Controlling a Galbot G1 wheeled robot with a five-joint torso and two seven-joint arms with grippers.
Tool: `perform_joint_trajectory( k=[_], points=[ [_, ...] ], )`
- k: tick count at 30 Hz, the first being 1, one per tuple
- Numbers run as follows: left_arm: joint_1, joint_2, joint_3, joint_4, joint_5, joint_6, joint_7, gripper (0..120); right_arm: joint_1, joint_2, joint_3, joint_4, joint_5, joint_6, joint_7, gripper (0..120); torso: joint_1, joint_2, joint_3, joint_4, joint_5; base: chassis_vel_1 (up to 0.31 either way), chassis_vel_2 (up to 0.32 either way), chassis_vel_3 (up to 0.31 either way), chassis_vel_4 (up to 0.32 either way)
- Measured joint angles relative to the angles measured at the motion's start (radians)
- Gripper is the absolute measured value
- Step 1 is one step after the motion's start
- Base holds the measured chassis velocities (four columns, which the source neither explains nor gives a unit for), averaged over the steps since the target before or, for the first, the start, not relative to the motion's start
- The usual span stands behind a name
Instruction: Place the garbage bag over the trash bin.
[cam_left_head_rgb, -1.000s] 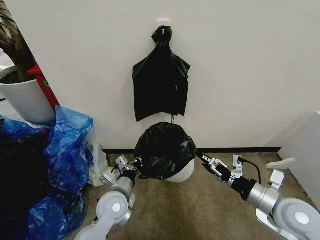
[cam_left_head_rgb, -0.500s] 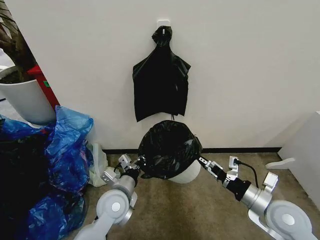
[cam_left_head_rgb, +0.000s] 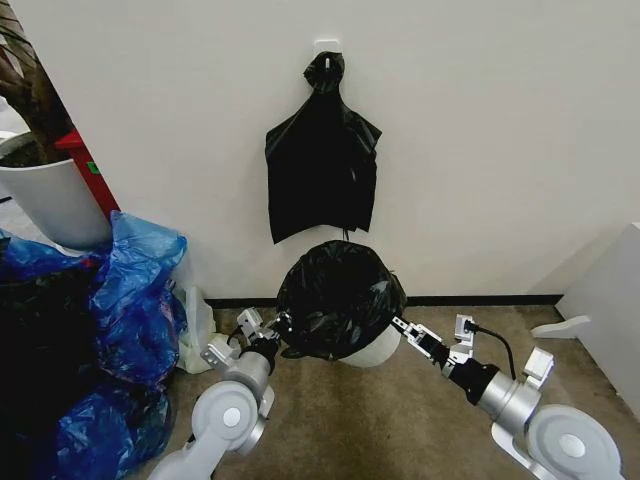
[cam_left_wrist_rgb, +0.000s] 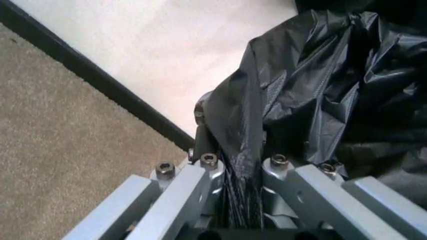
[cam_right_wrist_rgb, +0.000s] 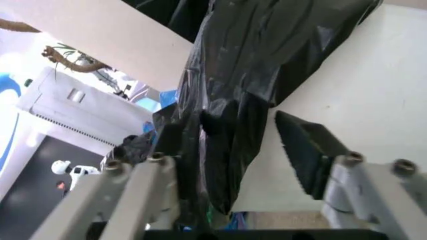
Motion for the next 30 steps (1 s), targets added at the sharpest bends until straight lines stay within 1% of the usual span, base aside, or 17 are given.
perform_joint_trajectory(
  k=[2,4,10,18,24,30],
  points=[
    [0.002,0.0,0.001,0.0,0.008,0.0,0.001,4,-0.008,0.002,0.0,0.006,-0.01,0.003,0.003,26,0.0,0.0,0.0,0.0,0.0,0.0,0.0,0.0,0.0],
    [0.003,0.0,0.001,0.0,0.009,-0.001,0.001,4,-0.01,0.003,0.0,0.008,-0.013,0.004,0.004,25,0.0,0.0,0.0,0.0,0.0,0.0,0.0,0.0,0.0],
    [0.008,0.001,-0.001,-0.003,0.015,-0.001,0.003,4,-0.027,0.006,0.004,0.017,-0.032,0.011,0.008,0,0.0,0.0,0.0,0.0001,0.0,0.0,0.0,0.0,0.0],
    [0.011,0.002,-0.008,-0.009,0.008,-0.004,0.001,4,-0.051,0.011,0.007,0.008,-0.073,0.022,-0.004,0,0.0,0.0,0.0,0.0,0.0,0.0,0.0,0.0,0.0],
    [0.009,0.002,-0.013,-0.017,-0.021,-0.004,-0.007,4,-0.067,0.02,0.004,-0.024,-0.118,0.033,-0.027,0,0.0,0.0,0.0,0.0,0.0,0.0,0.0,0.0,0.0],
    [0.005,0.001,-0.01,-0.023,-0.038,0.001,-0.008,4,-0.047,0.024,-0.007,-0.064,-0.146,0.035,-0.043,0,0.0,0.0,0.0,-0.0001,0.0,0.0,0.0,0.0,0.0]
  ],
)
